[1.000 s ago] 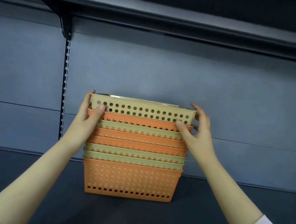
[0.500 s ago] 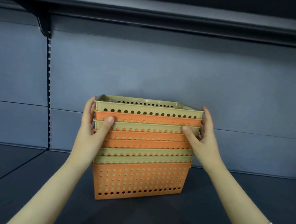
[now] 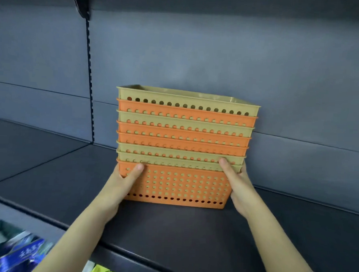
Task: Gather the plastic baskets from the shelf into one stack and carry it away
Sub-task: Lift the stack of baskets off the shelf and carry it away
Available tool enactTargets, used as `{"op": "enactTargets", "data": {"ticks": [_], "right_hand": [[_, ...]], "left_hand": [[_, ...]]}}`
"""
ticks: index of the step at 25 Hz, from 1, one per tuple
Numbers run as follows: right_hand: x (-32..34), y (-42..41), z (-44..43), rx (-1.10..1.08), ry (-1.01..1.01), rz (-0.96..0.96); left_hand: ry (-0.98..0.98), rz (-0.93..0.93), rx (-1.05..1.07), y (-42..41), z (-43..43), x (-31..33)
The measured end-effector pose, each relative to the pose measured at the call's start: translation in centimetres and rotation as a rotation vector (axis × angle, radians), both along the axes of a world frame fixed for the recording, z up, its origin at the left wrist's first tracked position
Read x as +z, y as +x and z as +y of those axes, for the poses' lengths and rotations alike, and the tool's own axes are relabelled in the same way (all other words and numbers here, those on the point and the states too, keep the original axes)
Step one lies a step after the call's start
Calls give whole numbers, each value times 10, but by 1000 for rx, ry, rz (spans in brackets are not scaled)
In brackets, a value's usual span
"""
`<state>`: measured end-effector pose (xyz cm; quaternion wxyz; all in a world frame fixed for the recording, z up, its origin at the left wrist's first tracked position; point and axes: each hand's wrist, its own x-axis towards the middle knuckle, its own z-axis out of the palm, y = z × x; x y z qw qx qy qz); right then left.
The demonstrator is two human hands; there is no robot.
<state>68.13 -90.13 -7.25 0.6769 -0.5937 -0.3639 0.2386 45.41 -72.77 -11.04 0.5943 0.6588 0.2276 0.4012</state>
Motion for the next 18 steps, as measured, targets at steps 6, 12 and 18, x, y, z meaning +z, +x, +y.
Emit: {"op": "enactTargets", "data": {"ticks": [6, 12, 18], "right_hand": [[-2, 7, -9, 118, 4, 62], [7, -36, -28, 164, 50, 50], [27, -140, -27, 141, 140, -54]], "left_hand": [[-26, 1, 39, -11, -21, -7], [-91, -102, 116, -44, -47, 7], [-62, -130, 257, -145, -60, 32]]}}
